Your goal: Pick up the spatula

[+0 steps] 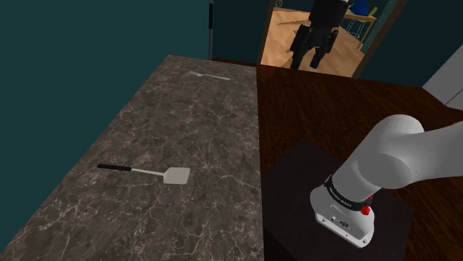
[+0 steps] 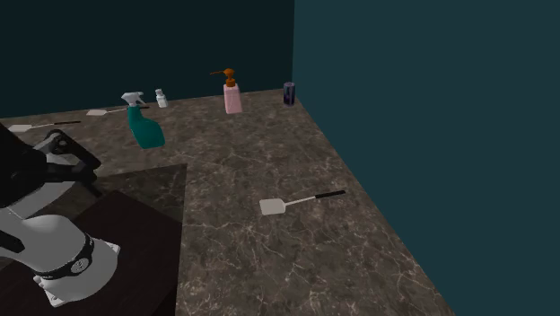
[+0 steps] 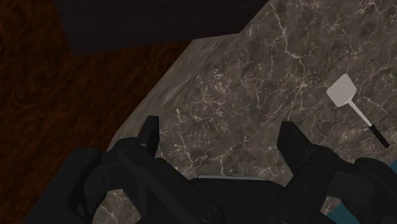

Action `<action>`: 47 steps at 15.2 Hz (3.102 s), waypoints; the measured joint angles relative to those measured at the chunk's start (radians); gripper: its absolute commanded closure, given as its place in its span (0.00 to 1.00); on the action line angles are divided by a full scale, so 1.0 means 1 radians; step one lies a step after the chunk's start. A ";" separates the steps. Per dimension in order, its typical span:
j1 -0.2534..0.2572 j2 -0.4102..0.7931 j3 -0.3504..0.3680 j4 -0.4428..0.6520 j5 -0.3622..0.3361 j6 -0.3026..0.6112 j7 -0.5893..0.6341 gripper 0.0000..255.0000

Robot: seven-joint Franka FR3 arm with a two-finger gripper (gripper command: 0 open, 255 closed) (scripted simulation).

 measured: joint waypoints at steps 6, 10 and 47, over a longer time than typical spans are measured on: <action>0.045 0.098 0.049 -0.011 0.026 0.119 -0.016 0.00; 0.084 0.188 0.092 -0.014 0.043 0.223 -0.036 0.00; 0.432 1.315 0.373 0.615 -0.310 0.759 0.015 0.00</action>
